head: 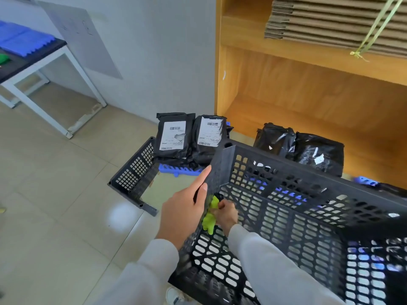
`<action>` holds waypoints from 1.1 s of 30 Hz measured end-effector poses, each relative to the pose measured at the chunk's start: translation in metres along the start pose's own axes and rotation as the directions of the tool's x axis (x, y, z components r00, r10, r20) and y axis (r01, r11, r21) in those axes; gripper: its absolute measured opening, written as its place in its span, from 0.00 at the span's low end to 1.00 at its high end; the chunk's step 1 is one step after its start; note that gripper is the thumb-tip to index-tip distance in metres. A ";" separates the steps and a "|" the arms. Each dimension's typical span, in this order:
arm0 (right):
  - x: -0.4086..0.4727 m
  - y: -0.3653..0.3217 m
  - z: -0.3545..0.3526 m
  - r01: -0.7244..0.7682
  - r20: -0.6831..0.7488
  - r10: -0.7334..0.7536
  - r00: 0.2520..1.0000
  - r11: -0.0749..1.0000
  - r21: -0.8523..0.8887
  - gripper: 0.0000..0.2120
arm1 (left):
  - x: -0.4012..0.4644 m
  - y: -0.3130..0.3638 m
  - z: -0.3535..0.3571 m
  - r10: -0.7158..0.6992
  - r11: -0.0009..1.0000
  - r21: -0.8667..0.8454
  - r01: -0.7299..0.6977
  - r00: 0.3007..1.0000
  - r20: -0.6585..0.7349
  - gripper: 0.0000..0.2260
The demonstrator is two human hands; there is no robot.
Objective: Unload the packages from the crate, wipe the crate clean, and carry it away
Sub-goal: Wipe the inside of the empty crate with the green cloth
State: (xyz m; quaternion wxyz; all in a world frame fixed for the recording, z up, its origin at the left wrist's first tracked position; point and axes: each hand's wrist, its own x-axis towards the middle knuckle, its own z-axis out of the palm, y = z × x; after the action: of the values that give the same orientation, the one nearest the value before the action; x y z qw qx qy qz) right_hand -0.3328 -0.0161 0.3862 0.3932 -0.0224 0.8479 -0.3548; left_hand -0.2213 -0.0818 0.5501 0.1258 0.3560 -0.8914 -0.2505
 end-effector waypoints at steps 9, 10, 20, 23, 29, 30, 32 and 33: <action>0.006 0.004 0.002 -0.064 0.062 0.056 0.997 0.989 0.132 0.14 | -0.001 -0.002 -0.001 -0.005 0.998 -0.065 0.007 1.000 0.022 0.21; 0.003 0.001 -0.001 -0.072 0.083 0.058 0.995 0.982 0.174 0.14 | -0.001 -0.001 -0.001 -0.003 0.997 -0.071 0.005 1.000 0.027 0.21; -0.051 -0.028 -0.032 0.077 0.187 -0.154 0.970 0.929 0.363 0.15 | -0.002 0.004 -0.007 -0.021 0.995 -0.100 0.026 0.998 0.059 0.20; -0.069 -0.035 -0.041 0.108 0.199 -0.202 0.959 0.908 0.404 0.15 | -0.003 0.006 -0.008 -0.026 0.994 -0.106 0.032 0.998 0.059 0.20; -0.099 -0.041 -0.051 0.203 0.200 -0.311 0.929 0.882 0.426 0.13 | -0.004 0.008 -0.008 -0.044 0.989 -0.134 0.056 0.995 0.088 0.20; -0.101 -0.041 -0.051 0.217 0.192 -0.319 0.928 0.883 0.417 0.13 | -0.004 0.008 -0.008 -0.045 0.989 -0.134 0.057 0.995 0.092 0.20; -0.102 -0.040 -0.049 0.216 0.179 -0.311 0.933 0.886 0.410 0.13 | -0.005 0.008 -0.009 -0.048 0.987 -0.150 0.063 0.994 0.098 0.19; -0.103 -0.040 -0.048 0.208 0.178 -0.302 0.937 0.887 0.412 0.13 | -0.004 0.008 -0.009 -0.051 0.985 -0.158 0.066 0.994 0.099 0.19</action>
State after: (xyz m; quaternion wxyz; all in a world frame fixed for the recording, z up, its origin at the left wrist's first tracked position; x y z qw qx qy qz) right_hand -0.3048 0.0146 0.4991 0.4377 -0.0985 0.6976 -0.5586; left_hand -0.2195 -0.0767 0.5618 0.1044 0.3585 -0.8624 -0.3419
